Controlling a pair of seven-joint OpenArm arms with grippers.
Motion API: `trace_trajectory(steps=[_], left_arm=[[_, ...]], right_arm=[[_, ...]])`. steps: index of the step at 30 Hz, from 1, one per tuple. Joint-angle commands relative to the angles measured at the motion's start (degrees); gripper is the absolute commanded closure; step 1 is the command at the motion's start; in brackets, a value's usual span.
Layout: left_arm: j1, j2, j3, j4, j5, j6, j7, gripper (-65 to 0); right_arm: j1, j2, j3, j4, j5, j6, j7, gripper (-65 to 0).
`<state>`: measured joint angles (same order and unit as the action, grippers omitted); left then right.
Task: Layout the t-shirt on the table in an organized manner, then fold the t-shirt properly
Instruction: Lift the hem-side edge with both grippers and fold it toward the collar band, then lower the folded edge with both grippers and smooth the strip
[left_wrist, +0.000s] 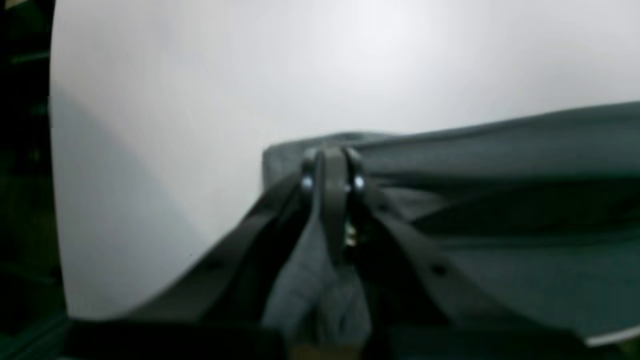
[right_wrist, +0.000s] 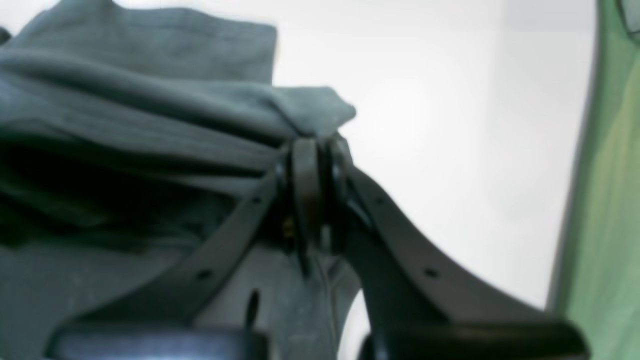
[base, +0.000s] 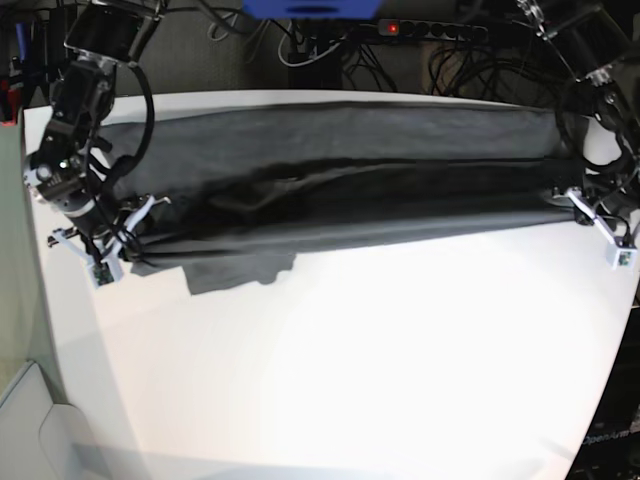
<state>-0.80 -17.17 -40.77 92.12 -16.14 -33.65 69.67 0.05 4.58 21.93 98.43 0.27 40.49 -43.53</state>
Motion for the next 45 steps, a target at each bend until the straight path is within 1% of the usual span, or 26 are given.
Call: trace_trajectory(steps=[1, 4, 8, 18, 28, 35, 40, 45], left_arm=[[-0.3, -1.2, -0.3, 2.0, 0.2, 0.3, -0.4, -0.2], [2.0, -1.2, -0.2, 4.2, 0.2, 0.3, 0.4, -0.2], [4.4, 0.3, -0.2, 5.8, 0.2, 0.3, 0.4, -0.2], [9.5, 0.4, 0.0, 6.1, 0.2, 0.3, 0.4, -0.2], [11.0, 0.3, 0.2, 5.2, 0.4, 0.3, 0.3, -0.2], [10.5, 0.3, 0.3, 2.1, 0.6, 0.3, -0.2, -0.1], [10.5, -0.1, 3.7, -0.8, 0.8, 0.3, -0.4, -0.1], [10.7, 0.1, 4.3, -1.8, 0.8, 0.3, -0.4, -0.1]], right_arm=[[0.0, 0.7, 0.2, 1.9, -0.3, -0.5, 0.5, 0.0], [-1.9, 0.7, 0.2, 3.7, -0.3, -0.5, 0.4, 0.0], [-3.5, 0.8, 0.2, 5.1, -0.4, -0.5, 0.3, 0.0], [-9.4, 0.9, 0.2, 8.0, -0.5, -0.5, 0.3, 0.0], [-14.3, -0.2, 0.1, 8.0, -0.5, -0.5, 0.3, 0.0], [-14.7, -0.5, 0.1, 7.4, -0.5, -0.5, 0.3, 0.0], [-14.7, -0.5, 0.1, 5.3, -0.6, -0.5, 0.3, 0.0], [-14.7, -0.4, 0.1, 3.1, -0.6, -0.5, 0.3, 0.0]])
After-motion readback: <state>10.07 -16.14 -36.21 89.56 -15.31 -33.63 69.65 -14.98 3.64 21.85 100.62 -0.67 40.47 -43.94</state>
